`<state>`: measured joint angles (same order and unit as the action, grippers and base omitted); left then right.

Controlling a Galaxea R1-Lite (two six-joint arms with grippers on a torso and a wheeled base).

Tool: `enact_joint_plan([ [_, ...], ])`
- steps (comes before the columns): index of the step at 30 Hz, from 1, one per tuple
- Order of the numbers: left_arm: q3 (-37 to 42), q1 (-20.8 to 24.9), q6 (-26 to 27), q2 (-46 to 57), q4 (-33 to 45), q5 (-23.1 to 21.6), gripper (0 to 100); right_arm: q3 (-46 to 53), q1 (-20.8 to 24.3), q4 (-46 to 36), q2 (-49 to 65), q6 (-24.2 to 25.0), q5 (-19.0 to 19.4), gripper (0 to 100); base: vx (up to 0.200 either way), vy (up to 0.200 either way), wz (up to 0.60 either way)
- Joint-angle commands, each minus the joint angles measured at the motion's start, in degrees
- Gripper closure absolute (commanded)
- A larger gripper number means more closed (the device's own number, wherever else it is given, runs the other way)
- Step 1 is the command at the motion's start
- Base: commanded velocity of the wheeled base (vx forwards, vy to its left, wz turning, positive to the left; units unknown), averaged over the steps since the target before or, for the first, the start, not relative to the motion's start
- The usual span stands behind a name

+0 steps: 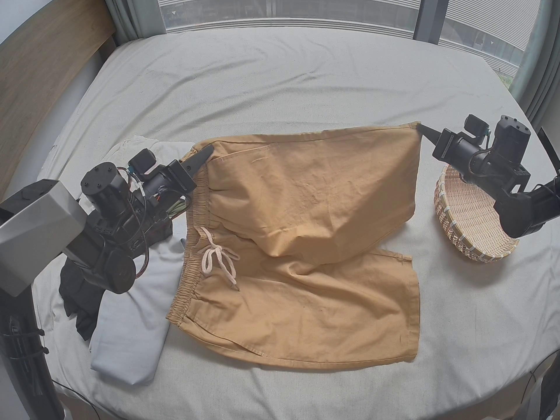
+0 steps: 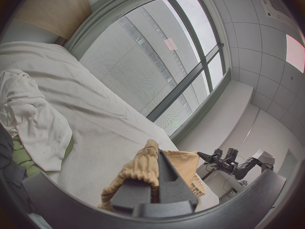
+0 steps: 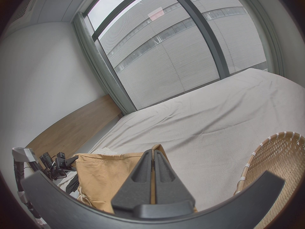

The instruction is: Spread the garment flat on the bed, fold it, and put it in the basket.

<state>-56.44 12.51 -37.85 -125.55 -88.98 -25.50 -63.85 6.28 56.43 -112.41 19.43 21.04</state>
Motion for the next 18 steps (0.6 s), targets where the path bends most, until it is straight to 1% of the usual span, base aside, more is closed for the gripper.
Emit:
enact_joint_plan([
  [1, -1.1, -0.1, 0.0, -2.0, -0.1, 0.0, 100, -1.4, -0.5, 0.1, -2.5, 0.1, 0.1, 100, 0.0, 0.0, 0.0],
  [2, -1.1, -0.1, 0.0, -2.0, -0.1, 0.0, 0, -1.4, -0.5, 0.1, -2.5, 0.1, 0.1, 100, 0.0, 0.0, 0.0],
  [9, -4.9, -0.6, -0.1, -3.6, 0.8, 0.4, 0, -4.7, -0.5, 0.1, -5.1, 0.7, 0.1, 100, 0.0, 0.0, 0.0],
  [10, -4.9, -0.6, -0.1, -3.6, 0.8, 0.4, 0, -4.7, -0.5, 0.1, -5.1, 0.7, 0.1, 0, 0.0, 0.0, 0.0],
  [11, -5.2, -0.8, -0.1, -3.6, 1.6, 1.3, 0, -6.4, -0.4, 0.2, -6.2, 1.0, -0.2, 0, 0.0, 0.0, 0.0],
  [18, -5.0, -1.7, -0.1, -3.6, 4.0, 2.6, 0, -6.0, -0.3, 0.6, -6.2, 1.0, -0.4, 0, 0.0, 0.0, 0.0],
])
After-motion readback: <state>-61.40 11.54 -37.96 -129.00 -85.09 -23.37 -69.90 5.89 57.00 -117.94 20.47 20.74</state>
